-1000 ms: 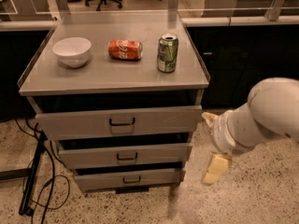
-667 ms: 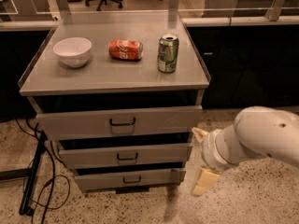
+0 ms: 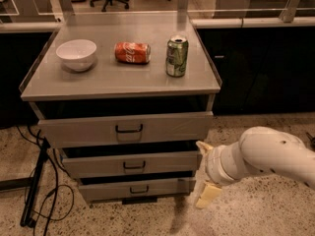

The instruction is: Open middle drawer

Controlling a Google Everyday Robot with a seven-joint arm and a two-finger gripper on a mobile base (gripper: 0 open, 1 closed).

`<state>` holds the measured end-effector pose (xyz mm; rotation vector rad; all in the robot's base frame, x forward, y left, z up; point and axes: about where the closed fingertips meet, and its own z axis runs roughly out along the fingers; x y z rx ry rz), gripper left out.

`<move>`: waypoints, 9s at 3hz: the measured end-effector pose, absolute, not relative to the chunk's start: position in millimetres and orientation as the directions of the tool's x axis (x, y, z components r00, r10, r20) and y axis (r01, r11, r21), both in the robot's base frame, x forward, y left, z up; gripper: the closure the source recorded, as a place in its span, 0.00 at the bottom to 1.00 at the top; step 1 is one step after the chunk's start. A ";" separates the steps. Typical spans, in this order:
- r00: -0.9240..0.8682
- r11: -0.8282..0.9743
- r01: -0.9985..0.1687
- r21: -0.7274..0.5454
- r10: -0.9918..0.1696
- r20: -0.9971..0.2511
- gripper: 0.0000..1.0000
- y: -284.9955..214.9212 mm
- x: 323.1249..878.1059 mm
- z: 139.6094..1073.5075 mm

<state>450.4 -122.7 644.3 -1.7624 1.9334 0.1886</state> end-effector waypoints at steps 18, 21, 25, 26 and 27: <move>-0.016 0.159 -0.970 -0.182 -0.793 -0.609 0.29 -36.8 576.8 434.5; -0.016 0.159 -0.970 -0.182 -0.793 -0.609 0.30 -36.7 576.7 434.5; 0.003 0.208 -0.950 -0.233 -0.740 -0.672 1.00 -75.2 469.4 468.1; -0.012 0.220 -0.949 -0.224 -0.739 -0.673 0.82 -82.3 459.2 465.4; -0.012 0.220 -0.949 -0.224 -0.739 -0.673 0.59 -82.2 459.2 465.3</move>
Offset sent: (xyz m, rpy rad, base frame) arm 0.0460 0.0747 -0.1111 0.1310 0.1360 0.1025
